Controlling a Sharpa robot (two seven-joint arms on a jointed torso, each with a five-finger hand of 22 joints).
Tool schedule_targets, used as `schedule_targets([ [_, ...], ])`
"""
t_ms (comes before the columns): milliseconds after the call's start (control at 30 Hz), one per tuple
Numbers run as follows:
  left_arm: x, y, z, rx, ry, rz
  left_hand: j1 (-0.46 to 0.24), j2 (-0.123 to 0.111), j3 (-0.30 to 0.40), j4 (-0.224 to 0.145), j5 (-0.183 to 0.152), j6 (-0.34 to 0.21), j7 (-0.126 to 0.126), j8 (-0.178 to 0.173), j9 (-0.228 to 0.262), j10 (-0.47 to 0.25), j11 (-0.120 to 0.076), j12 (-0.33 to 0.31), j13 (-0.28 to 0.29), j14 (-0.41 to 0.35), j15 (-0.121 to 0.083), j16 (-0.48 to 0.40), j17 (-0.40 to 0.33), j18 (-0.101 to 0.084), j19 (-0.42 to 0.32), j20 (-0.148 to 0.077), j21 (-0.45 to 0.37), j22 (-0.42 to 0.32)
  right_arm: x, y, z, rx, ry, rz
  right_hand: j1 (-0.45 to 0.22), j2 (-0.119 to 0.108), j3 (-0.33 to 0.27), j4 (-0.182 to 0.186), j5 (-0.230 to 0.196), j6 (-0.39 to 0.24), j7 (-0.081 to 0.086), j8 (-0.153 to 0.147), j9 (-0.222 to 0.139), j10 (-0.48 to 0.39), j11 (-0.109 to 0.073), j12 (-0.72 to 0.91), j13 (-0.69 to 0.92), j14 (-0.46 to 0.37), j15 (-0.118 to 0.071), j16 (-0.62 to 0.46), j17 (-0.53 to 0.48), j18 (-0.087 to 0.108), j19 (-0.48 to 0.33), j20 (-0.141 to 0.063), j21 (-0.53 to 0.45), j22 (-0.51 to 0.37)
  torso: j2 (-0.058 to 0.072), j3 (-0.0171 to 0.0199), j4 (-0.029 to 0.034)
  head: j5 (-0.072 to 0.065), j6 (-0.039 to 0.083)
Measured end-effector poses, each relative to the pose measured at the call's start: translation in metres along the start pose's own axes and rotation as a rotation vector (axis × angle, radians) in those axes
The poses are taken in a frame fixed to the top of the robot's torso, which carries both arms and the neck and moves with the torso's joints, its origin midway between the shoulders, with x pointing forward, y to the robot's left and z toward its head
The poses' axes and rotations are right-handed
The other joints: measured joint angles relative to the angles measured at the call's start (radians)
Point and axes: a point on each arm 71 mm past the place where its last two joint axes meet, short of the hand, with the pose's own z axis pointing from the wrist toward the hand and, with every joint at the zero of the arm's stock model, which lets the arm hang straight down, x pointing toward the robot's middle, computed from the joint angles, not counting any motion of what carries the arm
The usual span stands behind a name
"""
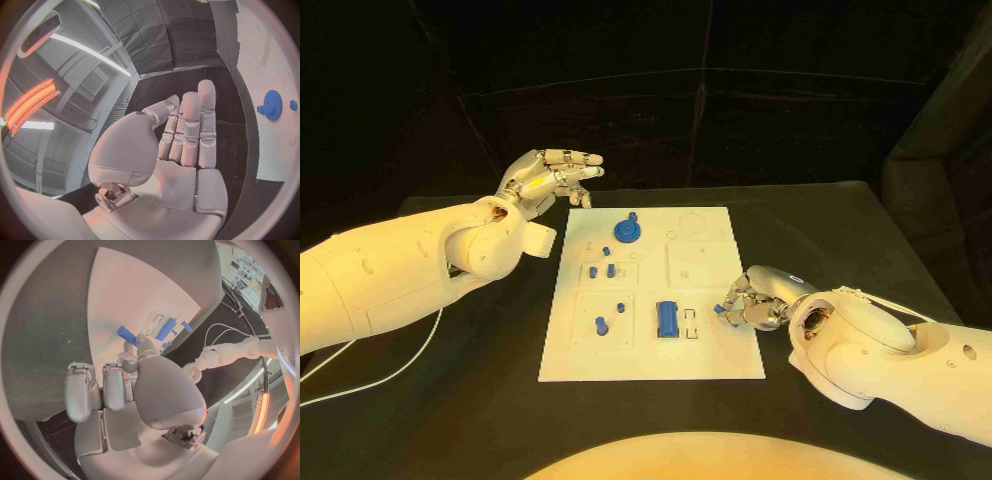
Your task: Assemble the parts on the task board
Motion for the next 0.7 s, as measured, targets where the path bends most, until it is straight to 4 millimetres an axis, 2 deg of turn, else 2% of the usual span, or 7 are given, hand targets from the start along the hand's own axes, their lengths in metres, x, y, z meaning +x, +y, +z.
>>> schedule_targets([
  [100, 0.000, 0.000, 0.000, 0.000, 0.001, 0.000, 0.000, 0.000, 0.000, 0.000, 0.000, 0.000, 0.000, 0.000, 0.000, 0.000, 0.000, 0.000, 0.000, 0.000, 0.000, 0.000, 0.000, 0.000, 0.000, 0.000, 0.000, 0.000, 0.002, 0.004, 0.001, -0.002, 0.009, 0.034, -0.010, -0.007, 0.007, 0.007, 0.000, 0.005, -0.002, 0.000, 0.001, 0.006, -0.001, 0.015, 0.015, 0.000, 0.000, 0.003, 0.007, 0.000, 0.004, -0.004, 0.000, 0.000, 0.000, 0.0000, -0.0004, 0.000, -0.001],
  [233, 0.000, 0.000, 0.000, -0.001, 0.001, 0.000, 0.000, 0.000, 0.000, 0.000, 0.000, 0.000, 0.000, 0.000, 0.000, 0.000, 0.000, 0.000, 0.000, -0.001, -0.001, 0.000, 0.000, 0.000, 0.000, 0.000, 0.000, 0.000, 0.005, 0.008, 0.004, -0.003, 0.021, 0.069, -0.028, -0.015, 0.019, 0.019, 0.000, 0.019, -0.008, -0.001, 0.001, 0.021, -0.008, 0.018, 0.026, 0.000, 0.000, 0.007, 0.012, 0.000, 0.001, -0.006, 0.004, 0.000, 0.001, -0.0001, -0.0005, 0.000, -0.002],
  [300, 0.000, 0.000, 0.000, -0.001, 0.001, -0.001, 0.000, 0.000, 0.000, 0.000, 0.000, 0.000, 0.000, 0.000, 0.000, 0.000, 0.000, 0.000, 0.000, -0.004, -0.004, 0.000, 0.000, 0.000, 0.000, 0.000, 0.000, 0.000, 0.007, 0.010, 0.006, -0.001, 0.029, 0.083, -0.051, -0.022, 0.023, 0.032, 0.000, 0.029, -0.012, -0.002, 0.002, 0.031, -0.019, 0.025, 0.032, 0.000, 0.000, 0.007, 0.016, 0.000, 0.000, -0.008, 0.004, 0.000, 0.001, 0.0000, -0.0005, 0.000, -0.002],
  [333, 0.000, 0.000, 0.000, -0.001, 0.001, -0.001, 0.000, 0.000, 0.000, 0.000, 0.000, 0.000, 0.000, 0.000, 0.000, 0.000, 0.000, 0.000, 0.000, -0.004, -0.004, 0.000, 0.000, 0.000, 0.000, 0.000, 0.000, 0.000, 0.007, 0.011, 0.006, -0.001, 0.033, 0.087, -0.053, -0.023, 0.022, 0.038, 0.000, 0.030, -0.012, -0.003, 0.002, 0.036, -0.017, 0.028, 0.034, 0.000, 0.000, 0.010, 0.018, 0.000, 0.000, -0.008, 0.005, 0.000, 0.001, 0.0000, -0.0005, 0.000, -0.002],
  [433, 0.000, 0.000, 0.000, -0.001, 0.002, -0.001, 0.000, 0.000, 0.000, 0.000, 0.000, 0.000, 0.000, 0.000, 0.000, 0.000, 0.000, 0.000, 0.000, -0.004, -0.004, 0.000, 0.000, 0.000, 0.000, 0.000, 0.000, 0.000, 0.010, 0.013, 0.009, 0.003, 0.044, 0.099, -0.079, -0.031, 0.023, 0.057, 0.025, 0.038, -0.015, -0.003, 0.011, 0.044, -0.020, 0.040, 0.044, 0.002, -0.002, 0.011, 0.021, 0.000, 0.000, -0.008, 0.009, 0.000, 0.001, 0.0000, -0.0003, 0.000, -0.004],
  [500, 0.001, 0.000, 0.000, -0.002, 0.002, -0.001, 0.000, 0.000, 0.000, 0.000, 0.000, 0.000, 0.000, 0.000, 0.000, 0.000, 0.000, 0.000, 0.000, -0.004, -0.004, 0.000, 0.000, 0.000, 0.000, 0.000, 0.000, 0.000, 0.011, 0.014, 0.011, 0.004, 0.053, 0.103, -0.093, -0.033, 0.026, 0.068, 0.038, 0.048, -0.019, -0.003, 0.015, 0.049, -0.022, 0.045, 0.050, 0.003, -0.004, 0.016, 0.021, 0.000, 0.000, -0.008, 0.009, 0.000, 0.001, 0.0000, -0.0002, 0.000, -0.005],
  [700, 0.001, 0.000, 0.000, -0.002, 0.003, -0.002, 0.000, 0.000, 0.000, 0.000, 0.000, 0.000, 0.000, 0.000, 0.000, 0.000, 0.000, 0.000, 0.000, -0.004, -0.004, 0.000, 0.000, 0.000, 0.000, 0.000, 0.000, 0.000, 0.016, 0.019, 0.015, 0.011, 0.083, 0.106, -0.112, -0.034, 0.027, 0.092, 0.038, 0.071, -0.029, -0.002, 0.023, 0.064, -0.030, 0.061, 0.066, 0.000, -0.007, 0.020, 0.020, 0.000, 0.001, -0.013, 0.015, 0.000, 0.001, 0.0000, -0.0002, 0.003, -0.007],
])
